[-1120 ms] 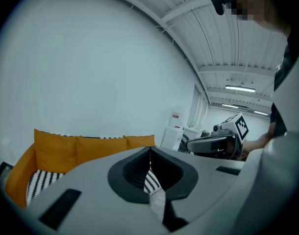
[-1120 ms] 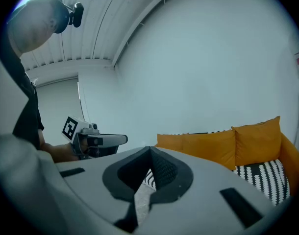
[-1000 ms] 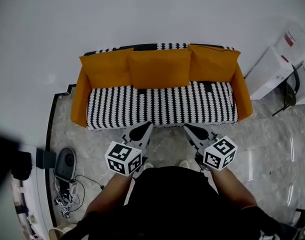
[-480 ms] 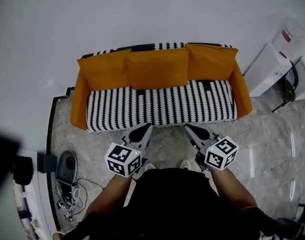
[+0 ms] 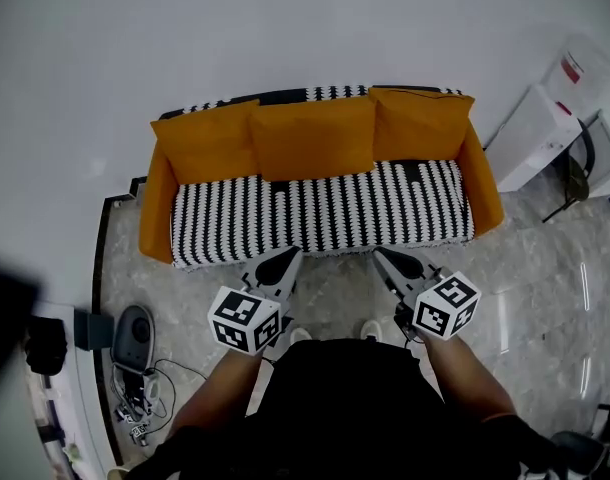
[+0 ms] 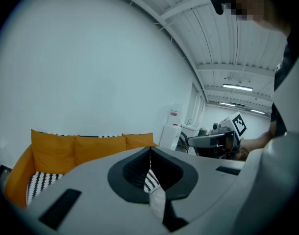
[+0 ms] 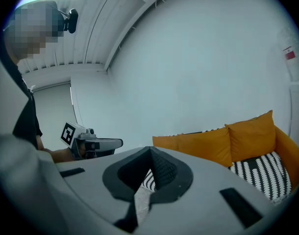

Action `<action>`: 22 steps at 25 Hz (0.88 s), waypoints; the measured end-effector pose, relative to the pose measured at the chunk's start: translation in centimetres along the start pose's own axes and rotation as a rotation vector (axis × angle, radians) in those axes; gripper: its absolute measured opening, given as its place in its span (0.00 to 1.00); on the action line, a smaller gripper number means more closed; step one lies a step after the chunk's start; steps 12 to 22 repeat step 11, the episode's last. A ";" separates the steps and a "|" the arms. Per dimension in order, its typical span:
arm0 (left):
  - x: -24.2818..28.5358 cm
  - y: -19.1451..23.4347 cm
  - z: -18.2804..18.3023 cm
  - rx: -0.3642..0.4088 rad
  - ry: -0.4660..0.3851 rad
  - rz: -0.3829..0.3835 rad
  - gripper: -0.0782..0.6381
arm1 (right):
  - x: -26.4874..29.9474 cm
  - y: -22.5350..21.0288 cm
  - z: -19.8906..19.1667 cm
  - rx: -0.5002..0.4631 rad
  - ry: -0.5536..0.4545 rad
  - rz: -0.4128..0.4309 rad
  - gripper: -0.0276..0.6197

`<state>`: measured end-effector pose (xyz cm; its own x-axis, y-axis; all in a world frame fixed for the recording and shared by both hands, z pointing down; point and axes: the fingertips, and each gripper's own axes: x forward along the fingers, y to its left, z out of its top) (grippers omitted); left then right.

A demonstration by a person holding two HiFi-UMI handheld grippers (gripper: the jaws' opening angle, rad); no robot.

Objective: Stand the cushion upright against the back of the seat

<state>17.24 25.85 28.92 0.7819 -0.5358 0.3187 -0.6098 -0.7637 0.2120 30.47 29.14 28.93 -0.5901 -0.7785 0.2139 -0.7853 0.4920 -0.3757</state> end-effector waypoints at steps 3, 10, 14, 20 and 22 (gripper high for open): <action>0.2 0.0 0.2 0.004 0.000 -0.006 0.13 | 0.1 -0.1 0.1 -0.005 0.004 0.000 0.10; 0.6 -0.1 0.5 0.012 0.000 -0.015 0.13 | 0.5 -0.7 0.0 -0.012 0.021 -0.004 0.10; 0.6 0.0 0.6 0.013 0.000 -0.014 0.13 | 0.5 -0.8 0.1 -0.012 0.022 -0.005 0.10; 0.6 0.0 0.6 0.013 0.000 -0.014 0.13 | 0.5 -0.8 0.1 -0.012 0.022 -0.005 0.10; 0.6 0.0 0.6 0.013 0.000 -0.014 0.13 | 0.5 -0.8 0.1 -0.012 0.022 -0.005 0.10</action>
